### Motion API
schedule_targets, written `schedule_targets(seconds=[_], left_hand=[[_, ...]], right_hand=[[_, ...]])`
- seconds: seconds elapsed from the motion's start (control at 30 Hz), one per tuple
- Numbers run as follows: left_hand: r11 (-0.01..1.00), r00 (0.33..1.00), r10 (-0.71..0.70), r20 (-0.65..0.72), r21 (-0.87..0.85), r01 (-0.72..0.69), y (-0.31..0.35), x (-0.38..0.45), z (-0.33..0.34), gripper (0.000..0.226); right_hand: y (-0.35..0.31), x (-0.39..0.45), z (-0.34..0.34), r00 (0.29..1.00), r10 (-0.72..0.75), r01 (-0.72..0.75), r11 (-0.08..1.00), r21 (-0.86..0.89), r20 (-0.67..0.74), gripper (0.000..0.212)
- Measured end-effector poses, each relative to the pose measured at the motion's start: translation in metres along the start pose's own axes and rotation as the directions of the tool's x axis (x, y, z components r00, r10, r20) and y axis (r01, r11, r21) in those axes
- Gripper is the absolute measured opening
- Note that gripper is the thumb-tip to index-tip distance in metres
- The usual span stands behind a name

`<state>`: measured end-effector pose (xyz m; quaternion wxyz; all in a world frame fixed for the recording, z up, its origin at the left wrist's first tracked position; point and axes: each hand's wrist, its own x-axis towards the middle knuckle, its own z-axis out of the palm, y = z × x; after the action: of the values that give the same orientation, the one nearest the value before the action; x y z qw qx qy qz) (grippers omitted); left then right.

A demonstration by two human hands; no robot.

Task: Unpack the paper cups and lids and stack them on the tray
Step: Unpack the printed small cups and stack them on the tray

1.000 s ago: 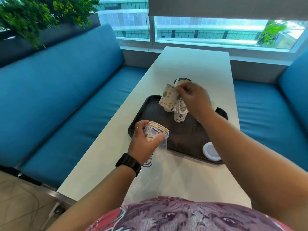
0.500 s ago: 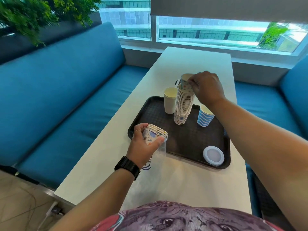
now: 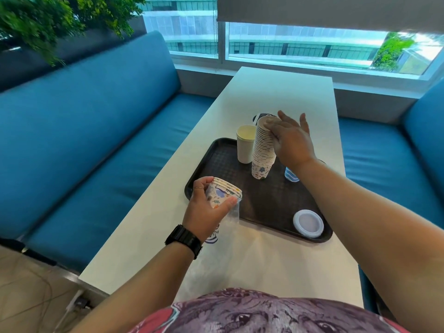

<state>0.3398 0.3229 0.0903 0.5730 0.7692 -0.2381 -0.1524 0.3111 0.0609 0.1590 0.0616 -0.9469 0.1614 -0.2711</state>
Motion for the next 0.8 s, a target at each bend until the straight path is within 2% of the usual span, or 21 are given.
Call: schedule_targets(seconds=[0.1, 0.23, 0.37, 0.57, 0.8], left_hand=[[1.000, 1.000, 0.002, -0.004, 0.004, -0.002, 0.000, -0.001, 0.000, 0.063], [1.000, 1.000, 0.014, -0.012, 0.013, -0.014, 0.001, -0.001, 0.000, 0.063], [1.000, 0.999, 0.024, -0.027, 0.012, -0.024, 0.002, -0.001, 0.000, 0.064], [0.999, 0.999, 0.032, -0.039, 0.024, -0.031, 0.002, -0.001, -0.001, 0.067], [0.997, 0.997, 0.054, -0.055, 0.050, -0.051, 0.000, 0.000, -0.002, 0.070]], right_hand=[[-0.017, -0.009, -0.004, 0.992, 0.039, -0.022, 0.990, 0.137, -0.119, 0.031], [-0.042, -0.026, -0.004, 0.988, 0.083, -0.036, 0.946, 0.322, -0.133, 0.025], [-0.060, -0.045, -0.001, 0.994, 0.110, -0.087, 0.877, 0.472, -0.021, 0.022], [-0.080, -0.070, -0.009, 0.933, 0.177, -0.345, 0.679, 0.648, 0.312, 0.019], [-0.090, -0.088, -0.004, 0.881, 0.181, -0.459, 0.543, 0.703, 0.436, 0.015]])
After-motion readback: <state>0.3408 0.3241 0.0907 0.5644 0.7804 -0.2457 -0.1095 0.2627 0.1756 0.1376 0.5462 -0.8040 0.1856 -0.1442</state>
